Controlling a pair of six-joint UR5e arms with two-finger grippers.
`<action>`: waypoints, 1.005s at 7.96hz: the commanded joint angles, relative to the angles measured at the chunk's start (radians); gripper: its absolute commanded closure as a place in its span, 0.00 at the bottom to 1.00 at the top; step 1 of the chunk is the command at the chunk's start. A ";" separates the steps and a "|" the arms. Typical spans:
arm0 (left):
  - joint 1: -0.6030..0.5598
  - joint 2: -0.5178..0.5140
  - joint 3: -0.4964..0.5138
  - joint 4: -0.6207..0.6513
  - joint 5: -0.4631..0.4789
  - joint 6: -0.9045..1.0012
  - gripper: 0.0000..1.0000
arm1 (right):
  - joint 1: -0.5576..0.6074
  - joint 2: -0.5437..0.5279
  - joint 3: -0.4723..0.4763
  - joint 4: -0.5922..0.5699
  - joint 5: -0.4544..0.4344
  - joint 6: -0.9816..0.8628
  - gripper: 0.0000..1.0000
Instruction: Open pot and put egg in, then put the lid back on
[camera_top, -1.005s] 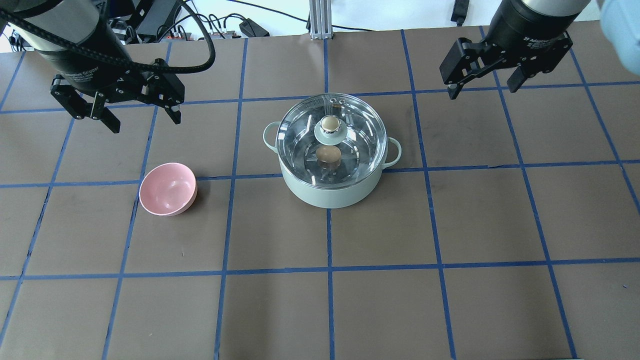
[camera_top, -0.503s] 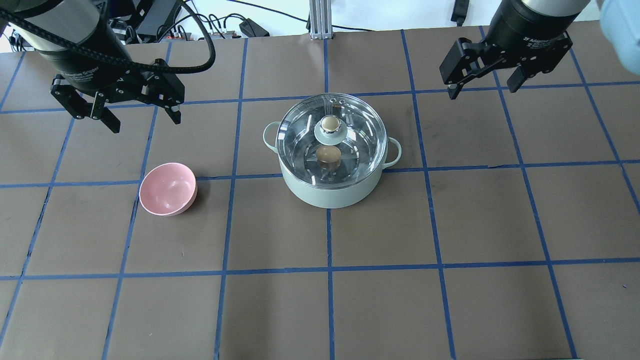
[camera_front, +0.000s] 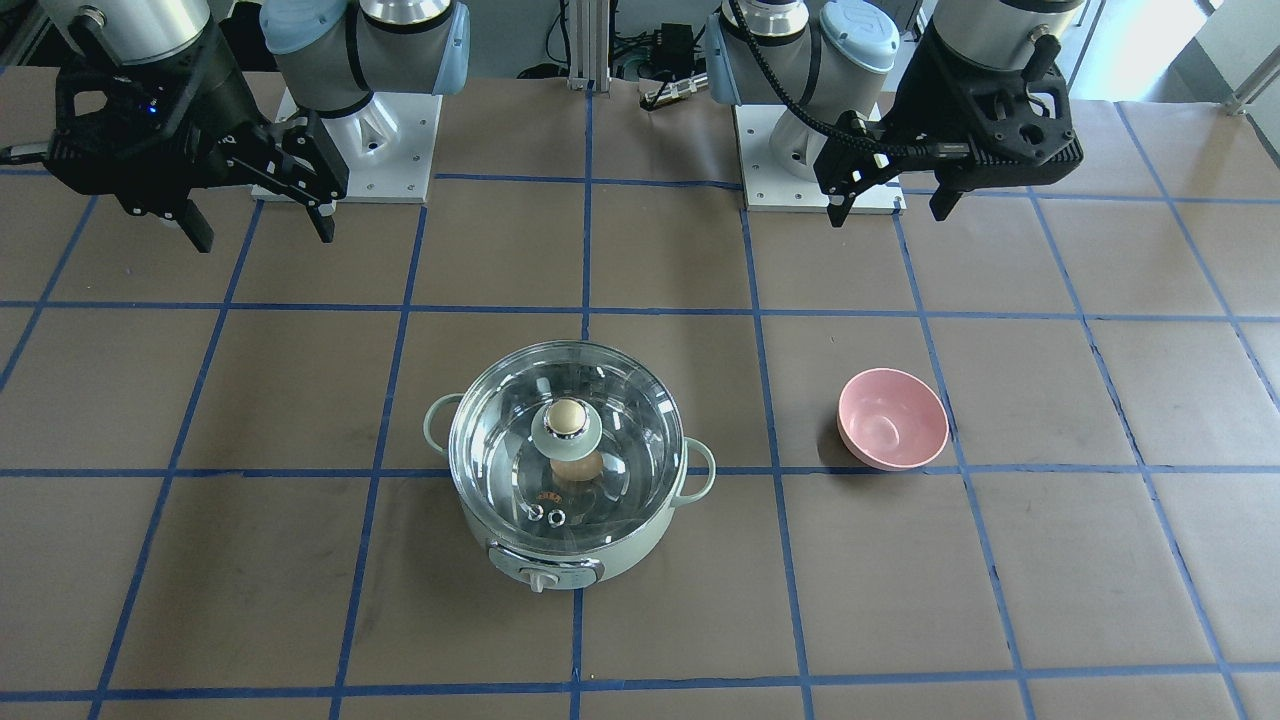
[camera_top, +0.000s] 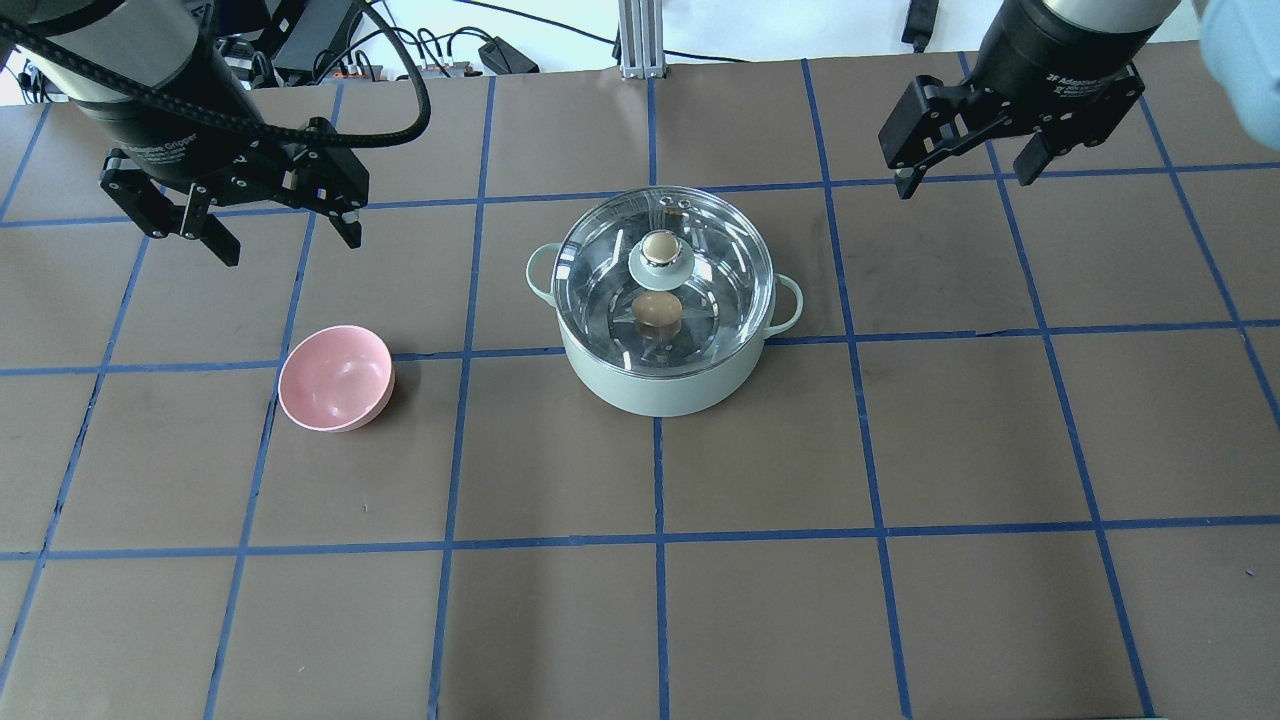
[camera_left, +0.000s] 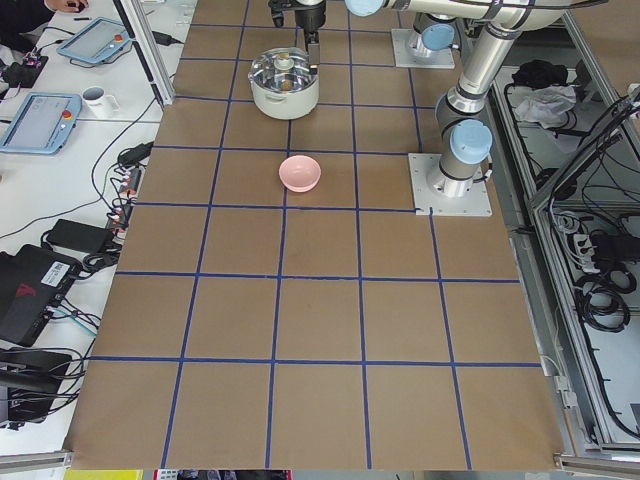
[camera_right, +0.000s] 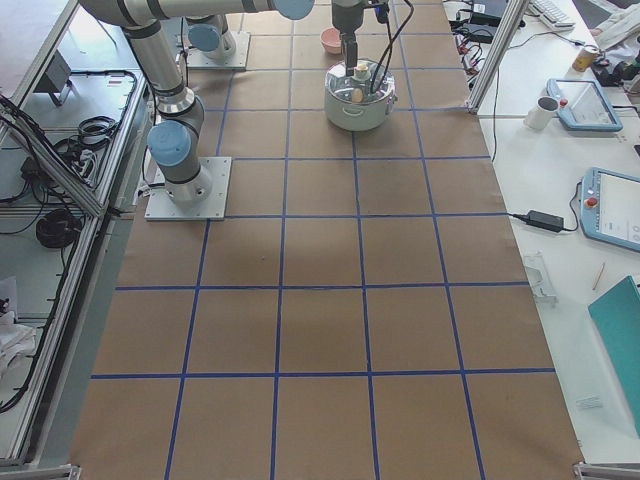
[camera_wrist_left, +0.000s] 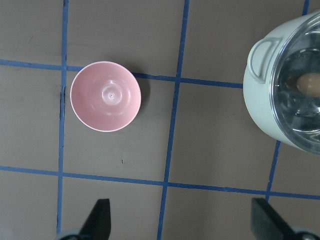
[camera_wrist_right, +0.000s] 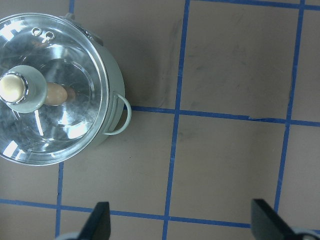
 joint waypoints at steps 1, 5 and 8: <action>0.000 0.000 0.000 0.000 0.000 0.000 0.00 | 0.000 0.000 0.000 0.000 0.000 0.000 0.00; 0.000 0.000 0.000 0.000 0.000 0.000 0.00 | 0.000 0.000 0.000 0.000 -0.001 0.000 0.00; 0.000 0.000 0.000 0.000 0.000 0.000 0.00 | 0.000 0.000 0.000 -0.014 0.000 0.000 0.00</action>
